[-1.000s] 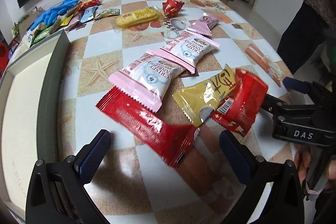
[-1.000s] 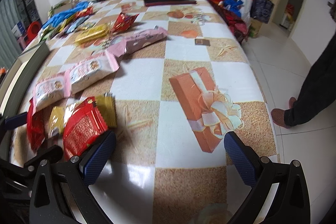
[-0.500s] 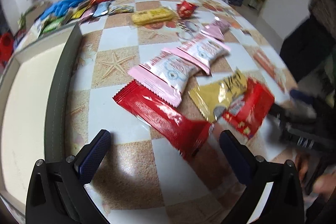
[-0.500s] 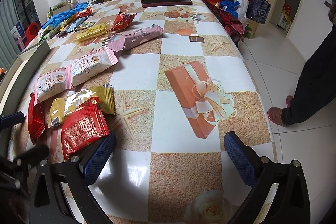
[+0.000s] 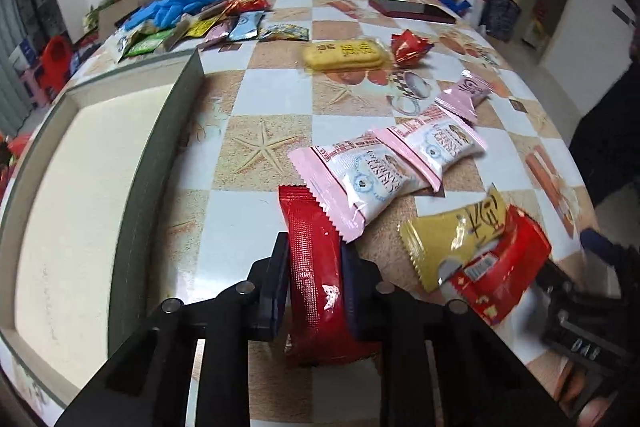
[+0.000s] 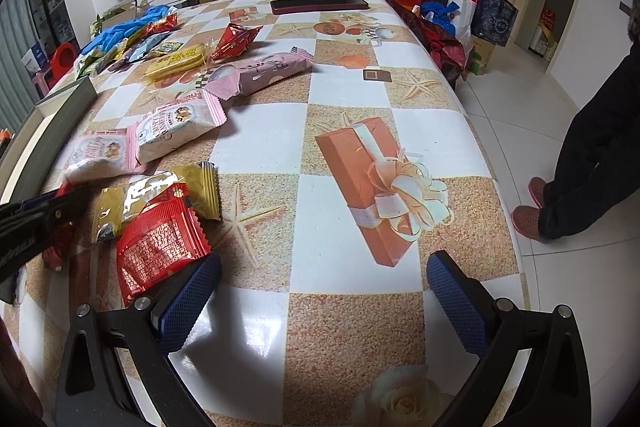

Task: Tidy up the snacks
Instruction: 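Lift the red wafer bar with the left tool while the right tool grasps the small red bag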

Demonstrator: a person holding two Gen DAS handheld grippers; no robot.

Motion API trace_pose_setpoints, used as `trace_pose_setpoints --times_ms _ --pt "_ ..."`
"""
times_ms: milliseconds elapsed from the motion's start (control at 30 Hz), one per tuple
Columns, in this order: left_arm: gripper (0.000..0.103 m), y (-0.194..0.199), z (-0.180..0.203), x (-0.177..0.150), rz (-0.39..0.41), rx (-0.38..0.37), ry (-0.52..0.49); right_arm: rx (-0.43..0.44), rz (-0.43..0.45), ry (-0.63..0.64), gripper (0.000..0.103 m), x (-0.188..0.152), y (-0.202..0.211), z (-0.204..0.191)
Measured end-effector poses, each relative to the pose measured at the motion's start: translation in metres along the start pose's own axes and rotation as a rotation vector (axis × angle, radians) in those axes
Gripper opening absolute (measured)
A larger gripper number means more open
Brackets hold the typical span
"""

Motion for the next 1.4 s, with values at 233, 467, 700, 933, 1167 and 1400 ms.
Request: trace_pose_setpoints --times_ms 233,467,700,933,1167,1400 --pt "0.025 0.011 -0.009 -0.014 0.069 -0.051 -0.127 -0.005 -0.018 -0.001 0.103 0.000 -0.001 -0.001" --pt "0.026 0.012 -0.015 -0.013 0.075 -0.125 -0.087 0.026 -0.079 -0.025 0.103 -0.016 0.015 -0.001" --pt "0.026 0.013 -0.021 -0.013 0.074 -0.182 -0.039 0.357 -0.010 -0.331 0.099 -0.016 0.046 -0.035" --pt "0.026 0.013 -0.019 -0.013 0.075 -0.168 -0.055 0.292 -0.057 -0.294 0.033 0.008 0.005 -0.067" --pt "0.026 0.013 -0.024 -0.013 0.074 -0.214 -0.020 0.327 -0.070 -0.394 0.087 0.020 0.002 -0.062" --pt "0.026 0.012 -0.024 -0.013 0.073 -0.223 -0.019 0.228 -0.057 -0.366 0.077 0.035 -0.006 -0.063"
Point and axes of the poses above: each gripper's, at about its wrist camera, not at the fingertips, and y roughly against the way its jaws point, z to its right, x to its top, the point moved 6 cm from there along -y, roughly the way its jaws point, and after that the axes turned 2 degrees about z, right-handed, at the moved point
